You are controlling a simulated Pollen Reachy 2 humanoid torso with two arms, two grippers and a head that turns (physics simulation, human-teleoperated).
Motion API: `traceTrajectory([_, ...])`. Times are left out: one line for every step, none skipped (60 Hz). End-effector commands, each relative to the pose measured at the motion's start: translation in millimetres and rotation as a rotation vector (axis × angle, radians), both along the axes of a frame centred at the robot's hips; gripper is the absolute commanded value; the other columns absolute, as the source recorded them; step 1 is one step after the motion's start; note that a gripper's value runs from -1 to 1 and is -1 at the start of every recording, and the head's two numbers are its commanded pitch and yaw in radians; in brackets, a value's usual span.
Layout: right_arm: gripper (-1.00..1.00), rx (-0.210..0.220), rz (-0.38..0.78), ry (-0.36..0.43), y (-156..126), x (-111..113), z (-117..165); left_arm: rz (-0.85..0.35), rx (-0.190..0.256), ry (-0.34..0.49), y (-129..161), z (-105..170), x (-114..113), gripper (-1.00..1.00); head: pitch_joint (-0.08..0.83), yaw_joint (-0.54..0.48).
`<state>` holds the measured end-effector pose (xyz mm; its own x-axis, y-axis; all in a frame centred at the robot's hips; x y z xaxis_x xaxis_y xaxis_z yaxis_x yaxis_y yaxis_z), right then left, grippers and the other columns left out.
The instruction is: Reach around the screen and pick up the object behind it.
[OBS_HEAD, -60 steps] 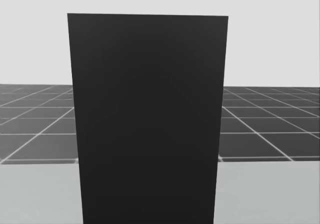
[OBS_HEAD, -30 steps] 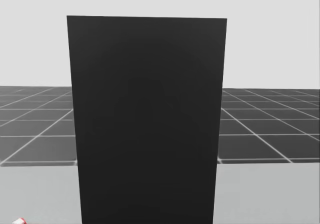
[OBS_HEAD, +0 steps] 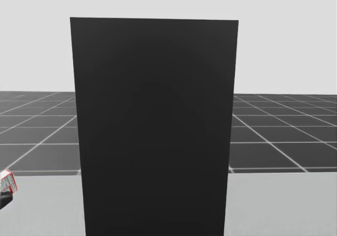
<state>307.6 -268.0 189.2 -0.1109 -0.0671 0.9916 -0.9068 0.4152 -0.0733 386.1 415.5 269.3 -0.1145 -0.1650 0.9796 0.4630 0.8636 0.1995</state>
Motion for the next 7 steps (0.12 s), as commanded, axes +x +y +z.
traceTrajectory([-1.00,-0.003,0.000,0.002,0,0,-1,0.031,-0.011,-0.133,-7,58,10,1.00,0.045,-0.05])
traceTrajectory([-1.00,-0.004,0.000,0.002,1,0,-1,0.036,-0.014,-0.160,-10,69,10,1.00,0.045,-0.05])
traceTrajectory([-1.00,-0.005,0.000,0.001,1,0,-1,0.038,-0.015,-0.169,-11,73,10,1.00,0.045,-0.05])
traceTrajectory([-1.00,-0.006,0.000,0.001,1,0,-1,0.040,-0.017,-0.178,-12,77,10,1.00,0.045,-0.05])
traceTrajectory([-1.00,-0.007,-0.001,0.002,1,0,-1,0.037,-0.022,-0.185,-13,80,10,1.00,0.045,-0.05])
traceTrajectory([-1.00,-0.007,-0.001,0.002,1,0,-1,0.035,-0.027,-0.201,-15,87,9,1.00,0.046,-0.05])
traceTrajectory([-1.00,-0.008,-0.002,0.002,1,0,-1,0.034,-0.030,-0.217,-17,93,9,1.00,0.046,-0.05])
